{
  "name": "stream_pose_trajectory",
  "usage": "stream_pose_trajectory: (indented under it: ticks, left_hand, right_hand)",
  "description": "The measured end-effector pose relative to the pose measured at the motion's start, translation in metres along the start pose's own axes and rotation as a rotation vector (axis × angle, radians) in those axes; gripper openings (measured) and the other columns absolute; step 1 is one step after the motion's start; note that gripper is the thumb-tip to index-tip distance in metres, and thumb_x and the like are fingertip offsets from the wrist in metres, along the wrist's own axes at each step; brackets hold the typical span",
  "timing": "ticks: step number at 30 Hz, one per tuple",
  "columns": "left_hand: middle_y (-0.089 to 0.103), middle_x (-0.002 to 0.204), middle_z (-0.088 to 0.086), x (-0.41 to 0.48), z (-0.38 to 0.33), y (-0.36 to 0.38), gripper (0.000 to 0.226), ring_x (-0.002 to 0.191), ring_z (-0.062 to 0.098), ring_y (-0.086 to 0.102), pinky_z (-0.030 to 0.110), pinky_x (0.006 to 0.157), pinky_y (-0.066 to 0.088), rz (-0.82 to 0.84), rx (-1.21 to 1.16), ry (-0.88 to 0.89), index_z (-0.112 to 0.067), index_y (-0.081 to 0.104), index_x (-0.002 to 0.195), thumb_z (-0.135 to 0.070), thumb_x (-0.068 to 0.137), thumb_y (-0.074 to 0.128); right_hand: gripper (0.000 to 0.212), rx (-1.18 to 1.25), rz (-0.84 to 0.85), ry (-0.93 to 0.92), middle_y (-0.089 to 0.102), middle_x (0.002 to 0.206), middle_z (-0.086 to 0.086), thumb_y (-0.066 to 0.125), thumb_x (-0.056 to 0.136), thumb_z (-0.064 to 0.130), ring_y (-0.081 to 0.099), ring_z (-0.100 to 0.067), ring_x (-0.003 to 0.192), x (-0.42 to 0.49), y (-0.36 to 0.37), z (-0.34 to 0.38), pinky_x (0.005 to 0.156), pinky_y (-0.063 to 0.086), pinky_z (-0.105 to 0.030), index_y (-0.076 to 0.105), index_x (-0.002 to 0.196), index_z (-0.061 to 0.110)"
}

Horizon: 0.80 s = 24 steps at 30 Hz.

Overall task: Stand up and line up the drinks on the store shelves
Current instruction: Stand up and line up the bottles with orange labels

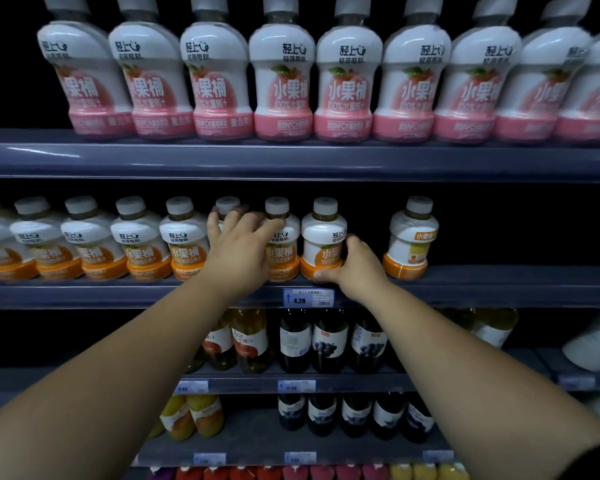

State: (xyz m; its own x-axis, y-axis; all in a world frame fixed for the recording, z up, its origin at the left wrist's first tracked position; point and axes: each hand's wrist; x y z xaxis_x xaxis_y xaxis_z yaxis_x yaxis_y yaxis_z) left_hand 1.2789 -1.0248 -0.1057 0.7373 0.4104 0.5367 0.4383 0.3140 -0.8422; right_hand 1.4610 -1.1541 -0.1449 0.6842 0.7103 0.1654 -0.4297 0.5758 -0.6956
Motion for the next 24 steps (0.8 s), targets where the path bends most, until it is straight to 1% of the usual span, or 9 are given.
stream_pose_trajectory:
  ticks: [4, 7, 10, 12, 13, 16, 19, 22, 24]
  left_hand:
    - [0.051, 0.123, 0.014, 0.006, -0.007, 0.003, 0.057, 0.118, 0.038, 0.044, 0.057, 0.105, 0.024, -0.111, -0.064, 0.044, -0.022, 0.053, 0.133, -0.022, 0.077, 0.065]
    - [0.052, 0.122, 0.015, 0.019, -0.03, 0.002, 0.056, 0.112, 0.037, 0.048, 0.051, 0.095, 0.034, -0.183, -0.11, 0.097, -0.019, 0.054, 0.131, -0.029, 0.077, 0.065]
    - [0.052, 0.126, 0.016, 0.033, -0.06, 0.003, 0.058, 0.11, 0.039, 0.05, 0.051, 0.092, 0.038, -0.184, -0.178, 0.127, -0.02, 0.052, 0.131, -0.033, 0.077, 0.069]
    - [0.051, 0.125, 0.017, 0.041, -0.081, 0.006, 0.06, 0.107, 0.041, 0.052, 0.05, 0.089, 0.038, -0.156, -0.205, 0.129, -0.022, 0.052, 0.133, -0.037, 0.078, 0.07]
    - [0.052, 0.124, 0.018, 0.044, -0.091, 0.008, 0.062, 0.105, 0.042, 0.053, 0.05, 0.088, 0.038, -0.148, -0.186, 0.117, -0.023, 0.052, 0.133, -0.04, 0.078, 0.072]
    - [0.051, 0.12, 0.019, 0.05, -0.109, 0.011, 0.072, 0.103, 0.041, 0.053, 0.055, 0.095, 0.032, -0.091, -0.031, -0.007, -0.027, 0.045, 0.139, -0.055, 0.078, 0.07]
    - [0.053, 0.116, 0.02, 0.053, -0.108, 0.013, 0.067, 0.102, 0.042, 0.055, 0.06, 0.103, 0.026, 0.005, 0.059, -0.107, -0.028, 0.043, 0.139, -0.061, 0.084, 0.061]
    - [0.055, 0.11, 0.016, 0.056, -0.099, 0.012, 0.051, 0.099, 0.038, 0.057, 0.055, 0.102, 0.03, 0.099, 0.104, -0.109, -0.027, 0.047, 0.13, -0.06, 0.091, 0.05]
    - [0.057, 0.107, 0.015, 0.059, -0.096, 0.01, 0.05, 0.097, 0.037, 0.058, 0.048, 0.092, 0.035, 0.131, 0.097, -0.082, -0.026, 0.048, 0.128, -0.061, 0.092, 0.049]
  right_hand:
    - [0.076, 0.131, 0.076, -0.028, 0.058, 0.126, 0.002, 0.091, 0.068, 0.037, 0.06, -0.017, 0.112, -0.001, -0.01, -0.009, 0.096, 0.052, -0.04, 0.049, 0.13, 0.022]
    - [0.074, 0.232, -0.005, -0.06, 0.058, 0.12, 0.006, 0.089, 0.074, 0.028, 0.061, -0.013, 0.103, -0.011, -0.024, -0.027, 0.087, 0.056, -0.036, 0.051, 0.137, 0.024]
    - [0.047, 0.314, -0.15, -0.052, 0.062, 0.101, 0.005, 0.084, 0.08, 0.017, 0.063, -0.012, 0.089, -0.023, -0.046, -0.051, 0.081, 0.054, -0.027, 0.061, 0.12, 0.022]
    - [0.032, 0.334, -0.277, -0.043, 0.057, 0.086, 0.005, 0.082, 0.081, 0.011, 0.057, -0.008, 0.073, -0.027, -0.063, -0.068, 0.074, 0.049, -0.023, 0.06, 0.103, 0.019]
    - [0.032, 0.336, -0.353, -0.035, 0.053, 0.083, 0.005, 0.081, 0.081, 0.01, 0.052, -0.006, 0.068, -0.026, -0.072, -0.076, 0.07, 0.046, -0.021, 0.056, 0.098, 0.017]
    - [0.049, 0.283, -0.445, 0.047, 0.05, 0.096, 0.0, 0.084, 0.077, 0.014, 0.047, -0.002, 0.07, -0.02, -0.091, -0.089, 0.06, 0.041, -0.011, 0.043, 0.103, 0.016]
    - [0.061, 0.29, -0.333, 0.127, 0.052, 0.115, -0.006, 0.08, 0.079, 0.014, 0.05, -0.003, 0.081, -0.008, -0.099, -0.09, 0.063, 0.044, -0.021, 0.035, 0.12, 0.019]
    - [0.093, 0.379, -0.148, 0.153, 0.051, 0.129, -0.003, 0.075, 0.081, 0.007, 0.055, -0.016, 0.105, 0.004, -0.099, -0.088, 0.084, 0.048, -0.03, 0.016, 0.152, 0.023]
    - [0.109, 0.376, -0.122, 0.125, 0.052, 0.134, -0.003, 0.08, 0.077, 0.008, 0.053, -0.018, 0.114, 0.008, -0.094, -0.087, 0.094, 0.047, -0.034, 0.008, 0.158, 0.022]
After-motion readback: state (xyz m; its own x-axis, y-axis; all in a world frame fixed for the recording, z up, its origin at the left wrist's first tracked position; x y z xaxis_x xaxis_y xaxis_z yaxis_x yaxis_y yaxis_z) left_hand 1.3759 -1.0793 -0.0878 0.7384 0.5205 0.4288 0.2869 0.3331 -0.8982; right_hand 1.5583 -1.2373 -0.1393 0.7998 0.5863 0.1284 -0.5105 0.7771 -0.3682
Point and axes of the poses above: each hand's wrist, its own x-axis towards the middle knuckle, its own y-axis out of the palm, z = x × y
